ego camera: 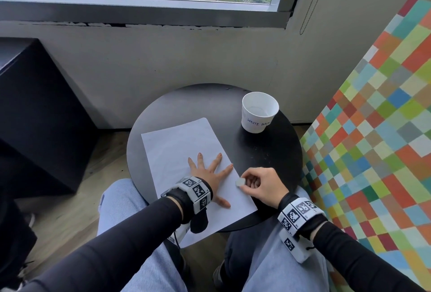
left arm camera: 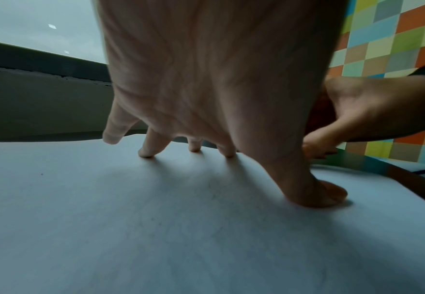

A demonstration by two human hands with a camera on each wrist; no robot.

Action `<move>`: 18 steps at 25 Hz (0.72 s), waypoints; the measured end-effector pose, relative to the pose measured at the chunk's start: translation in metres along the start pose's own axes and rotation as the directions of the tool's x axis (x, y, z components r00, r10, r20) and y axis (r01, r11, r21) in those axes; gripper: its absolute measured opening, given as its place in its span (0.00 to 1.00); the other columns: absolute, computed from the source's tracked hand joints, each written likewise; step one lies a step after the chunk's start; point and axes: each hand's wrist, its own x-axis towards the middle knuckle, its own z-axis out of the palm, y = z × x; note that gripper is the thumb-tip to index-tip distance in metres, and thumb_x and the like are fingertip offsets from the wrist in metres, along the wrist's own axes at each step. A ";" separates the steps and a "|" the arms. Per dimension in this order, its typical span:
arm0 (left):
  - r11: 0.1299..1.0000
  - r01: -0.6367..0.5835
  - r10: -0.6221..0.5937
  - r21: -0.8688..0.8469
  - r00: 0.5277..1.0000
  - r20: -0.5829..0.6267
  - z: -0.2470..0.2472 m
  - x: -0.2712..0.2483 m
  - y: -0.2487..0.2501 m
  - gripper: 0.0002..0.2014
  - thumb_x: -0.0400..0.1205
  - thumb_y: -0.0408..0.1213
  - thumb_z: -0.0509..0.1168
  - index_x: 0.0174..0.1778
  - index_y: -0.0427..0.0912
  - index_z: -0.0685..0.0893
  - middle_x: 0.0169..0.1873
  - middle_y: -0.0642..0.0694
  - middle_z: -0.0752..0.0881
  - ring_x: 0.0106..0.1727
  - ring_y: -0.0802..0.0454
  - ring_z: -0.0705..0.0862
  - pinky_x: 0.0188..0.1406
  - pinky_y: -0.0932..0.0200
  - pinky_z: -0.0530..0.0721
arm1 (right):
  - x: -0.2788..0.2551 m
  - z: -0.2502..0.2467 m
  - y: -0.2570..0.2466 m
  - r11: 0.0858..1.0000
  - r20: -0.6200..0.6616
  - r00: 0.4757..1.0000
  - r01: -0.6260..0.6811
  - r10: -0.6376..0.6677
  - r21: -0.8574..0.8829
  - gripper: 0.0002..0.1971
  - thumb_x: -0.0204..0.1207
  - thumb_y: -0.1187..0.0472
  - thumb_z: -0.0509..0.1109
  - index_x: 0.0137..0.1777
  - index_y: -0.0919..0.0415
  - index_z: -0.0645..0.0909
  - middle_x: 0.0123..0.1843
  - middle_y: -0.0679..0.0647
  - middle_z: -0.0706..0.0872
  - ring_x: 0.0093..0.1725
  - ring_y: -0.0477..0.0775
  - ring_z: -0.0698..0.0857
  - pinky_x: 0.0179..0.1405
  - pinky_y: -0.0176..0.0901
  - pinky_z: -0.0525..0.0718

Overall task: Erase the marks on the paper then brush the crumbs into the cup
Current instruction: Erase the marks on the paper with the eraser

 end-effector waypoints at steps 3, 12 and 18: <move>1.000 0.011 -0.011 0.000 1.000 0.011 0.000 -0.001 0.001 0.58 0.70 0.76 0.64 0.83 0.64 0.30 0.84 0.49 0.27 0.81 0.20 0.35 0.75 0.16 0.43 | 0.000 0.001 -0.001 1.000 0.055 0.998 0.014 -0.014 0.010 0.07 0.66 0.60 0.81 0.39 0.60 0.86 0.29 0.49 0.84 0.28 0.44 0.80 0.31 0.28 0.76; 1.000 0.007 -0.007 0.009 1.000 0.015 0.000 0.000 0.001 0.58 0.70 0.77 0.63 0.83 0.64 0.30 0.84 0.49 0.27 0.81 0.20 0.35 0.74 0.16 0.42 | 0.000 0.004 -0.003 0.999 0.087 0.996 0.035 -0.036 0.023 0.08 0.66 0.60 0.82 0.40 0.60 0.87 0.30 0.52 0.85 0.29 0.47 0.82 0.32 0.28 0.78; 1.000 0.004 -0.004 0.009 1.000 0.012 -0.001 -0.002 0.001 0.58 0.70 0.76 0.63 0.84 0.63 0.30 0.84 0.49 0.27 0.82 0.20 0.36 0.75 0.17 0.43 | 0.005 0.005 -0.006 0.999 0.081 0.996 0.034 -0.032 -0.016 0.08 0.66 0.59 0.82 0.40 0.61 0.87 0.30 0.50 0.85 0.29 0.46 0.81 0.33 0.27 0.78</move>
